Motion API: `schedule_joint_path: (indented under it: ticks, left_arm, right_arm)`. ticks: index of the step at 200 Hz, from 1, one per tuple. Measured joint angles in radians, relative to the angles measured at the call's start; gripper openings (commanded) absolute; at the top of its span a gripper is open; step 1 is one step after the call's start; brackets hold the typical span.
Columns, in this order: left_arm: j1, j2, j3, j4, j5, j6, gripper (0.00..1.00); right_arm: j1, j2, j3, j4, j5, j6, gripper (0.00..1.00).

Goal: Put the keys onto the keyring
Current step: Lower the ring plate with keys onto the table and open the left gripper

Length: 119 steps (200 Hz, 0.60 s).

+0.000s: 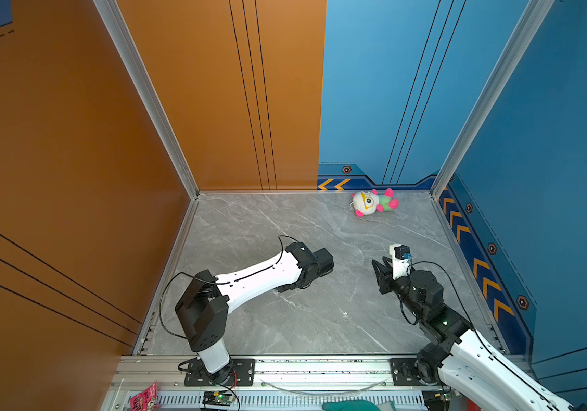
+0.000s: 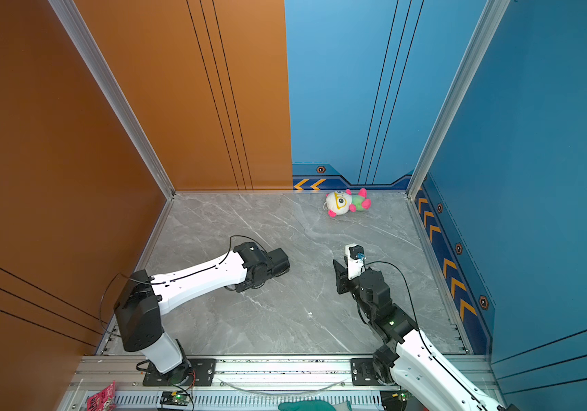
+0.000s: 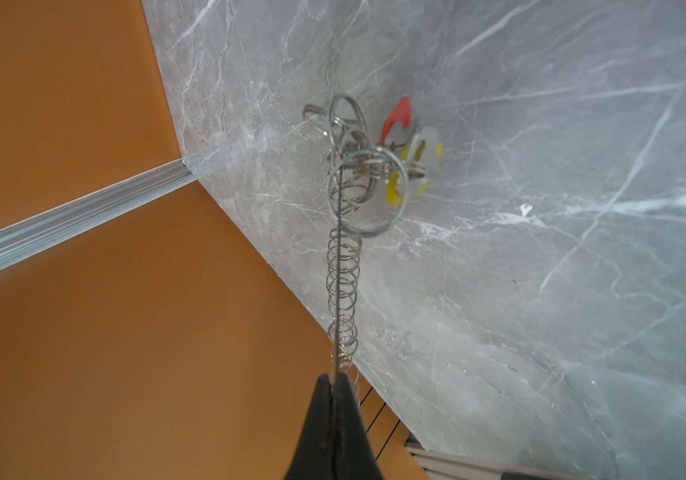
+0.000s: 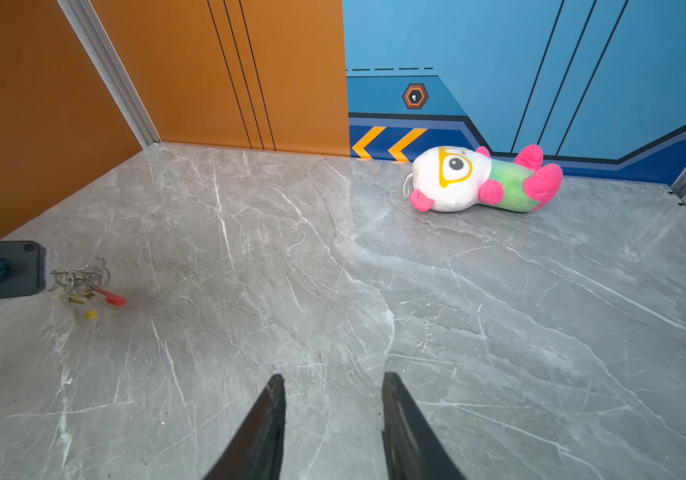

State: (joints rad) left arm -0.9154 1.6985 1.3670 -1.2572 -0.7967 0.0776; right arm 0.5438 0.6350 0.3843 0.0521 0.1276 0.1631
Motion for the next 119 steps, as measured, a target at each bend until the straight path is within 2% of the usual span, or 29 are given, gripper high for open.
schedule_joint_path:
  ticks: [29,81,119]
  left_arm:
    - [0.024,0.053,0.028,0.077,-0.007,-0.004,0.0]
    - [0.088,0.263,0.108,0.281,-0.082,0.025,0.0]
    - [0.174,0.385,0.266,0.336,-0.154,0.113,0.0]
  right_arm:
    - [0.0,-0.003,0.0,0.0,0.0,0.008,0.41]
    - [0.0,-0.014,0.0,-0.005,-0.019,0.021,0.43]
    - [-0.001,-0.042,0.0,-0.011,-0.02,0.021,0.44]
